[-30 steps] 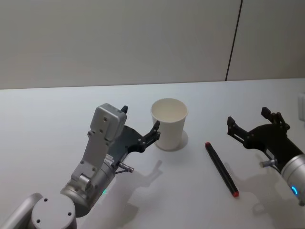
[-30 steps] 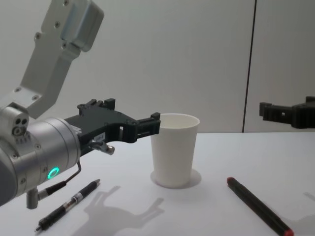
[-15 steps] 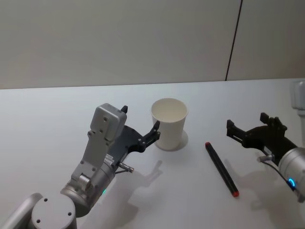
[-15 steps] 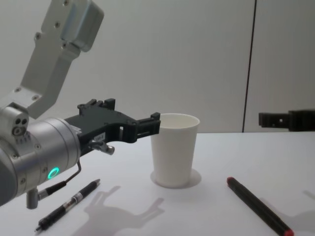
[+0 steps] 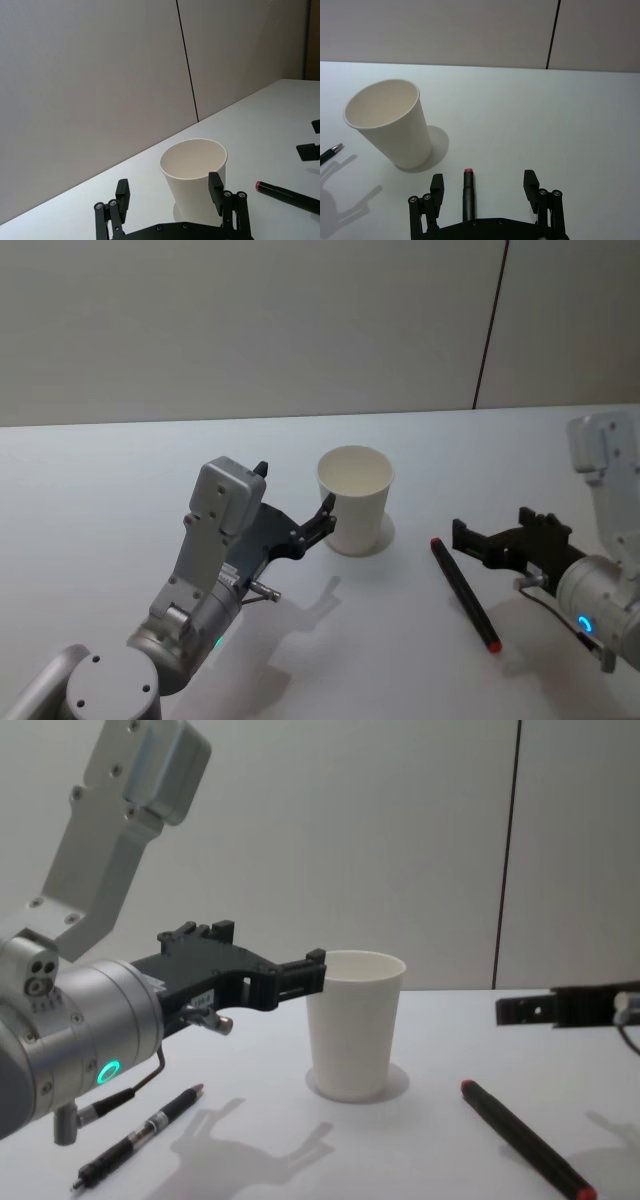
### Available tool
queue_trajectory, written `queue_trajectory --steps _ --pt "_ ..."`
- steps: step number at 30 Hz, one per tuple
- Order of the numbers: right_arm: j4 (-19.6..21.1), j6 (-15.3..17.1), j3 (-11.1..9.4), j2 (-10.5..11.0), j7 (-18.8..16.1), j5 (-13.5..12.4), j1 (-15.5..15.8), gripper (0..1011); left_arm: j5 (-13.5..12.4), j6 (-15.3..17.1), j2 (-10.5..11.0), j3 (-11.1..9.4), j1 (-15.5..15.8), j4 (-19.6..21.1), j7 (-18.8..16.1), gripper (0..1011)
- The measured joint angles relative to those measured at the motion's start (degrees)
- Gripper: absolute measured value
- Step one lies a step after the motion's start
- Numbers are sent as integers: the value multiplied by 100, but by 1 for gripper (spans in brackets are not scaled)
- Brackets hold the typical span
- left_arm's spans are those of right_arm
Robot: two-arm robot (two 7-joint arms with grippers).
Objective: Place the pen into the pen holder.
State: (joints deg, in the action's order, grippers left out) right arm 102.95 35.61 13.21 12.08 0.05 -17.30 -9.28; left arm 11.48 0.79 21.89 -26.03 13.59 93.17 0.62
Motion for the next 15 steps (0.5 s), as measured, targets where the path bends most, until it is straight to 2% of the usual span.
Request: queue_trajectory --steps 7,15 --pt "-208 304 88 -169 -44 25 -135 1001 0 0 0 0 0 0 0 1004" --pt "-409 472 162 -314 -61 109 -259 1002 0 0 0 0 0 0 0 1004"
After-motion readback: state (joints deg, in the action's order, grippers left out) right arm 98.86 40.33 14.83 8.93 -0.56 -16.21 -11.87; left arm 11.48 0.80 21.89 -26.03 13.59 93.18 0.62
